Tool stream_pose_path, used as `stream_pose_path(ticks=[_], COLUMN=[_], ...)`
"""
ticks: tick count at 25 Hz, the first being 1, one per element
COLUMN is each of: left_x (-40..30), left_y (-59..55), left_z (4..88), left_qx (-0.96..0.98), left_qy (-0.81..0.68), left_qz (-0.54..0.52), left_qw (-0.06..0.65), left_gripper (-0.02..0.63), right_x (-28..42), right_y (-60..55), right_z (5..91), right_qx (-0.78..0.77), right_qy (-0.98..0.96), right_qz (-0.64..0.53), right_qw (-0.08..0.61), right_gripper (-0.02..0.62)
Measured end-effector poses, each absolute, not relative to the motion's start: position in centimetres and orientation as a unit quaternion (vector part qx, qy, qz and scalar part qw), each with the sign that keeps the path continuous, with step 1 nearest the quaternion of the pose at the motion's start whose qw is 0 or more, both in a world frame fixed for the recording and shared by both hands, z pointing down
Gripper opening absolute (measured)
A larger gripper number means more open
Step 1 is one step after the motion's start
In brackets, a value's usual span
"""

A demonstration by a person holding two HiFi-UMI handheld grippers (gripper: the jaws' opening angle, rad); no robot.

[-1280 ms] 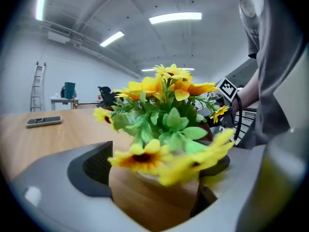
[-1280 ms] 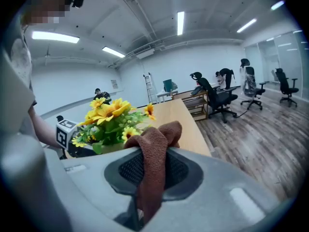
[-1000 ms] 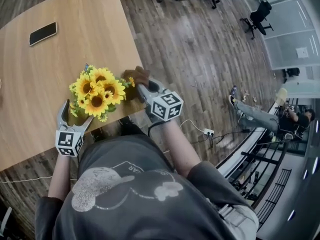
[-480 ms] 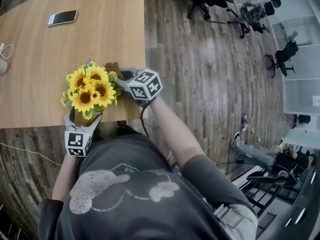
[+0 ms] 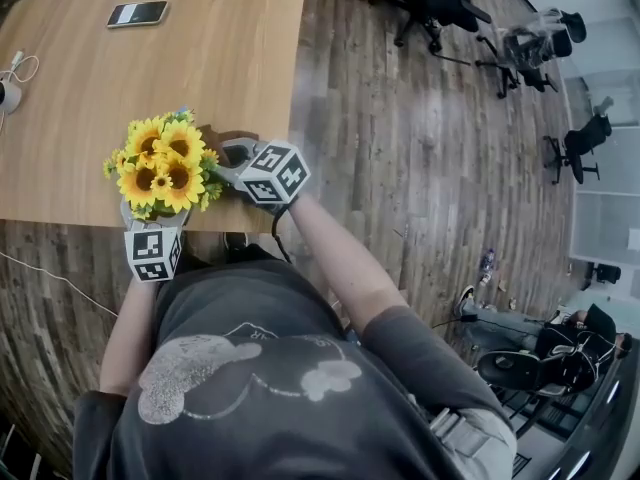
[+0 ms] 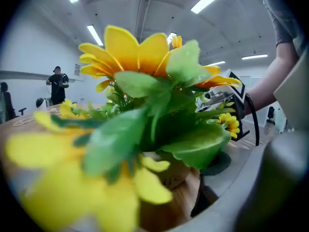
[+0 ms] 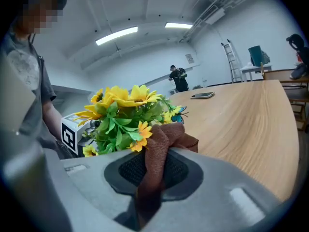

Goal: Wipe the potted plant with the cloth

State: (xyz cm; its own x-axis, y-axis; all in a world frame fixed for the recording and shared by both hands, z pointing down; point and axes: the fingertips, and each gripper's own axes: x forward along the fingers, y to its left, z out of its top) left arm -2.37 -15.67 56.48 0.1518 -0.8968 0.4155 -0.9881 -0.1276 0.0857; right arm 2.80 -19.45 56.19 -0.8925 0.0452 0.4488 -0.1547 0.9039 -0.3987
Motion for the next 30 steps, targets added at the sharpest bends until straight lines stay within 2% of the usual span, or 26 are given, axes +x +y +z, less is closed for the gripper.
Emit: stream_pose_path(ticks=[13, 21, 30], left_x=[-2.4, -2.3, -3.0], left_y=[-15.6, -15.6, -15.1], left_z=[56.4, 56.7, 55.9], left_qx=[0.740, 0.781, 0.836], left_qy=[-0.636, -0.586, -0.505], left_qz=[0.135, 0.145, 0.160], left_qw=[0.173, 0.163, 0.146], left_gripper=[0.583, 0.584, 0.583], right_x=[4.2, 4.5, 8.9], right_y=[-14.7, -13.2, -14.6], right_z=[56.3, 56.3, 53.4], right_qx=[-0.004, 0.004, 0.151], right_qy=[-0.946, -0.935, -0.926], right_qz=[0.228, 0.282, 0.320], right_qw=[0.229, 0.214, 0.132], right_gripper=[0.060, 0.060, 0.060])
